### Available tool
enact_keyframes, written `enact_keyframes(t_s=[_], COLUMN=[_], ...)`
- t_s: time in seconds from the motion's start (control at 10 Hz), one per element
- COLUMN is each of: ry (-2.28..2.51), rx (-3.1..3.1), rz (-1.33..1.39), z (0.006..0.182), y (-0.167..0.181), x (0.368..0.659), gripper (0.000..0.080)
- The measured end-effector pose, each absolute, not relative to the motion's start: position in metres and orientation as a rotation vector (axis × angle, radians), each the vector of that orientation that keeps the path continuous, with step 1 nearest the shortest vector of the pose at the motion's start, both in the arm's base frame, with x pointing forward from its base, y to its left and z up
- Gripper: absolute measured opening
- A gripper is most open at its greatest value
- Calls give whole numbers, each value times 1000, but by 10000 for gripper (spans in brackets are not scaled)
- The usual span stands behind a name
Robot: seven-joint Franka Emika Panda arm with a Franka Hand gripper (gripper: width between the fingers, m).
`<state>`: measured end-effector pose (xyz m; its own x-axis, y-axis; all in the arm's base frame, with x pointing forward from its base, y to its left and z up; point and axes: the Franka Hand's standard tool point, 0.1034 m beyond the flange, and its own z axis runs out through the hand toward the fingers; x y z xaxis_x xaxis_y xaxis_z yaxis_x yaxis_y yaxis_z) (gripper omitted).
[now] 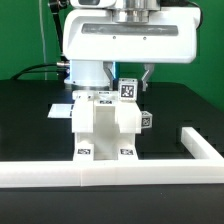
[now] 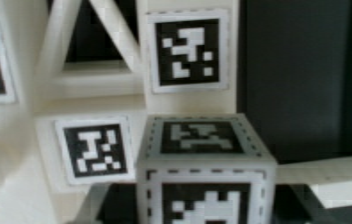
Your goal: Assemble chair
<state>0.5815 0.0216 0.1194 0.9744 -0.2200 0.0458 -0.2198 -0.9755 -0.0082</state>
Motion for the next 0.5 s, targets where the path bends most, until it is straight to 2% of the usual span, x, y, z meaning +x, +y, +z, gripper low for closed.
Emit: enact_keyframes(t_s=[0.5], ry=[825], rx=[-3017], rz=[-70], z=[119], y=[23], x=[581], gripper=[291])
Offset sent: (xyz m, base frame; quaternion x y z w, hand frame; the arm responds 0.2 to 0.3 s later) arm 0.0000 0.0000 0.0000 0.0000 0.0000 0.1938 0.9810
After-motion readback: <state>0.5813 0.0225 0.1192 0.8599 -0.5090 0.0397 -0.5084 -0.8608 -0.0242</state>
